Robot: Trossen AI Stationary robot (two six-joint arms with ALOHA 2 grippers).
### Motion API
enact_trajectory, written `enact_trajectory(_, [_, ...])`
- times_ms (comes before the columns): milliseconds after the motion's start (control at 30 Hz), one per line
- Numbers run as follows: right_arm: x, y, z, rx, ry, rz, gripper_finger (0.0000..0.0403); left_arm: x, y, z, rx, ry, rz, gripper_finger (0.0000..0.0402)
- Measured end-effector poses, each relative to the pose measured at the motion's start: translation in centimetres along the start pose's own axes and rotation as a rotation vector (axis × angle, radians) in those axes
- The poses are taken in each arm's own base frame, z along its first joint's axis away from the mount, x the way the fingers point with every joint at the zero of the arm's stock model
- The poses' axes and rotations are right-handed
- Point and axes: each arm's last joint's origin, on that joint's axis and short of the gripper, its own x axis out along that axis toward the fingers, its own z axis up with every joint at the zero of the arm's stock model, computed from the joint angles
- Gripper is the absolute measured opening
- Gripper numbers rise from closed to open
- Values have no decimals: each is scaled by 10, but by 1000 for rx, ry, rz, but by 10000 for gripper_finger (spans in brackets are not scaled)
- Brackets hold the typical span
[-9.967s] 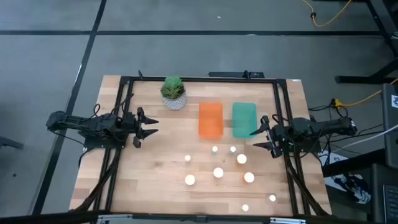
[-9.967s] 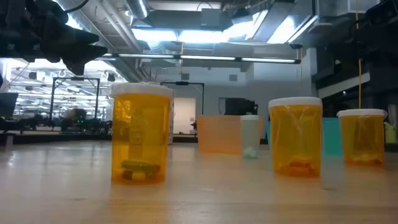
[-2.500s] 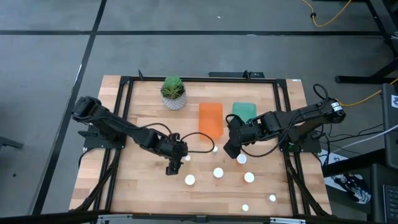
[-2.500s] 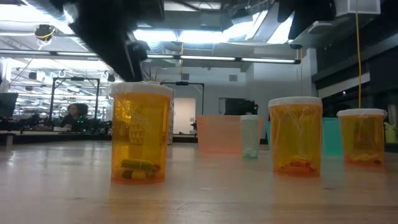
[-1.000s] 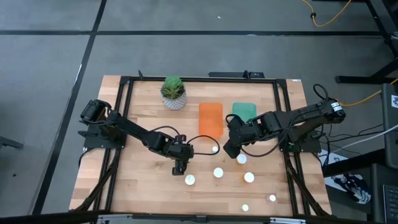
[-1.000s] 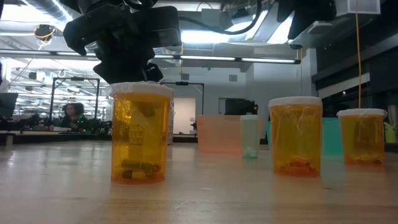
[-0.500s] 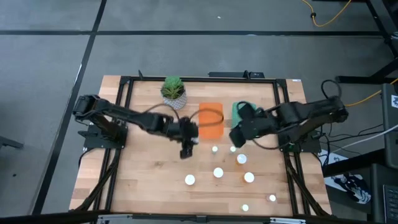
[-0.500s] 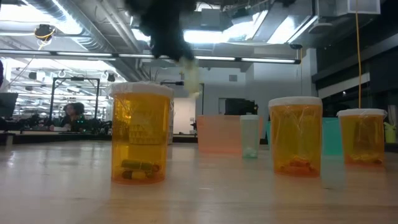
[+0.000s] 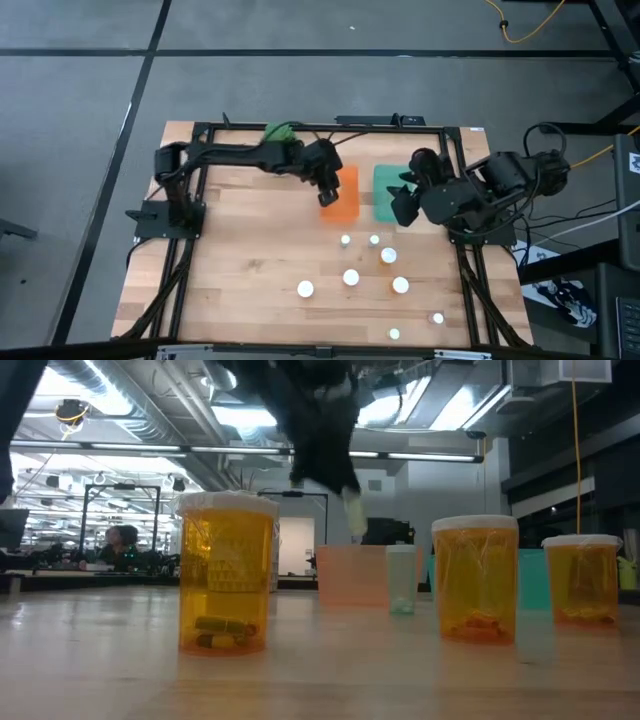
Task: Pick and place medicine bottles into bin by pill shape (circle, oval)
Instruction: Put the top small yellow bottle into the orange bin
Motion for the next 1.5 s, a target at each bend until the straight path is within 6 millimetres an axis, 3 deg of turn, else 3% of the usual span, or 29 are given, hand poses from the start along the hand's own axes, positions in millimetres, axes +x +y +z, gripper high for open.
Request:
enact_trajectory(267, [1, 0, -1, -16, 6, -19, 227, 33, 22, -6, -12, 56, 48, 102])
enact_trajectory(467, [1, -2, -1, -23, -5, -35, 227, 59, 28, -18, -19, 116, 118, 102])
enact_trajectory(633, [1, -2, -1, -21, -5, -35, 227, 60, 28, -16, 29, 89, 175, 102])
enact_trajectory(1500, [1, -1, -2, -19, 2, -31, 227, 60, 33, -18, 69, 115, 143, 126])
